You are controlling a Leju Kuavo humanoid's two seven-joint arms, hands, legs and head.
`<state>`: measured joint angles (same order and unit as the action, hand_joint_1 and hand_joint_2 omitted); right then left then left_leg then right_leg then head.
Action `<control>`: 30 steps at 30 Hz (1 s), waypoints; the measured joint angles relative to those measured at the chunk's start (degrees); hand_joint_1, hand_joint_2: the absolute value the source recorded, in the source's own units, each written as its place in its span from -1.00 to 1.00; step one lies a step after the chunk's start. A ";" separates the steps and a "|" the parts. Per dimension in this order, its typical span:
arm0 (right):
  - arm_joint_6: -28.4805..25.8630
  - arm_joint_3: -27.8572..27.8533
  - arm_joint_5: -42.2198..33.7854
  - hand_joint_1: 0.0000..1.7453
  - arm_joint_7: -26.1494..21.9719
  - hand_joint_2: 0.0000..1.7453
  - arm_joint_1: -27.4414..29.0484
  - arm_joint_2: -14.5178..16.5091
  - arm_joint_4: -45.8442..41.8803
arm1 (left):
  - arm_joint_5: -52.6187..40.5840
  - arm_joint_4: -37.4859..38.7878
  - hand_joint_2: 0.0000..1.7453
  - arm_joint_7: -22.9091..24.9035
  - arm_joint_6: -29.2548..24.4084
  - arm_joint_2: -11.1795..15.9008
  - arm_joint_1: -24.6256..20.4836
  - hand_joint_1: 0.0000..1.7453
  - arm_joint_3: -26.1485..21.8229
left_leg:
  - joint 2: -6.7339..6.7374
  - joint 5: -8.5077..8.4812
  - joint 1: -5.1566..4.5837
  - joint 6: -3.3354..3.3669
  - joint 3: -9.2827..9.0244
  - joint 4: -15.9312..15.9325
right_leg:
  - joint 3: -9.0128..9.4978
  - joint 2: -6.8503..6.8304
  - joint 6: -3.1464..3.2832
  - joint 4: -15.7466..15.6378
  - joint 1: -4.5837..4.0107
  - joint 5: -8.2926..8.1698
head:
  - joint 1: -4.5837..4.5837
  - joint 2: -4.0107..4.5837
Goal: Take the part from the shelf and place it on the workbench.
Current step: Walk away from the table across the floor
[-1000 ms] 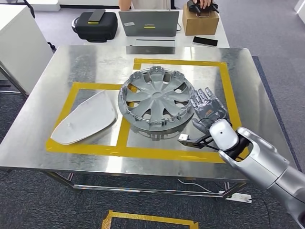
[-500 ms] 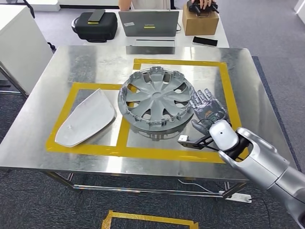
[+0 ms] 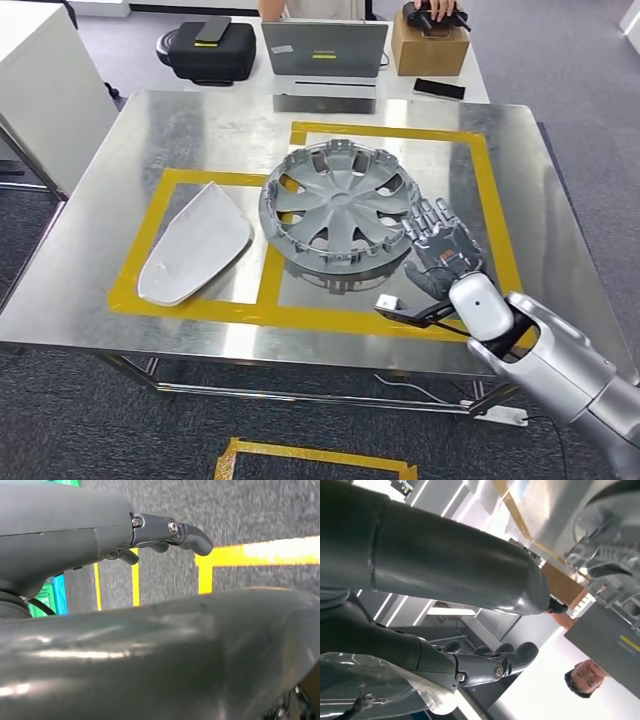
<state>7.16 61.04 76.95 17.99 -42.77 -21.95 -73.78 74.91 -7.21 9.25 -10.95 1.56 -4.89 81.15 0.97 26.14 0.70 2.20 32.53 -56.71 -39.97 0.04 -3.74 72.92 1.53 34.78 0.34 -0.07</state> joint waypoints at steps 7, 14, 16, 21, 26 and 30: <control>-1.98 -2.42 1.12 -1.00 0.99 -1.00 3.78 -2.10 -5.57 | 0.07 0.13 -1.00 0.75 0.31 0.21 -0.29 -1.00 0.87 | 0.03 0.36 0.06 -2.26 1.26 -2.21 | 7.59 -0.17 -0.03 -13.91 0.60 -5.91 | -0.27 0.00; -4.63 -5.13 2.94 -1.00 1.22 -1.00 7.03 -2.94 -9.07 | 1.72 0.15 -1.00 -0.25 -0.15 0.12 -0.27 -1.00 0.92 | -0.29 10.93 0.29 -2.58 5.77 -16.81 | 5.05 -0.13 3.03 -13.74 -0.32 -7.61 | 0.15 0.00; -5.56 -5.74 3.54 -1.00 1.34 -1.00 8.36 -3.18 -9.64 | 1.96 0.15 -1.00 -0.69 -0.17 0.14 -0.27 -1.00 0.92 | -0.37 10.90 0.07 -1.95 4.82 -17.88 | 4.08 -0.04 3.23 -13.72 -0.79 -8.35 | 0.14 -0.01; -9.02 -7.55 5.51 -1.00 2.22 -1.00 11.22 -3.85 -11.89 | 2.37 0.19 -1.00 -0.81 -0.57 0.39 -0.52 -1.00 0.92 | -1.07 6.03 -1.28 -0.11 -5.14 -2.03 | 2.65 0.16 2.44 -13.82 -1.12 -10.22 | 0.13 0.00; -11.20 -9.67 6.86 -1.00 2.05 -1.00 14.43 -4.31 -13.57 | 2.43 0.24 -1.00 -1.29 -0.73 0.45 -0.48 -1.00 0.92 | -0.72 3.54 -1.36 0.66 -3.83 -0.07 | 1.32 0.08 0.91 -12.45 -0.76 -8.32 | 0.11 0.00; -11.55 -10.07 6.90 -1.00 1.79 -1.00 14.94 -4.43 -13.87 | 2.42 0.24 -1.00 -1.62 -0.68 0.48 -0.58 -1.00 0.92 | -0.62 2.83 -1.32 1.09 -3.12 -0.01 | 0.30 0.07 0.74 -9.95 -0.75 -4.92 | 0.01 0.00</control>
<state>-4.39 50.97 83.84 19.78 -27.84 -26.38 -87.66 77.33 -6.97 7.63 -11.63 2.04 -5.47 82.07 0.35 28.97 -0.61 3.29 29.41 -56.72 -39.68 0.11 -3.00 62.97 0.77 29.86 0.34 -0.07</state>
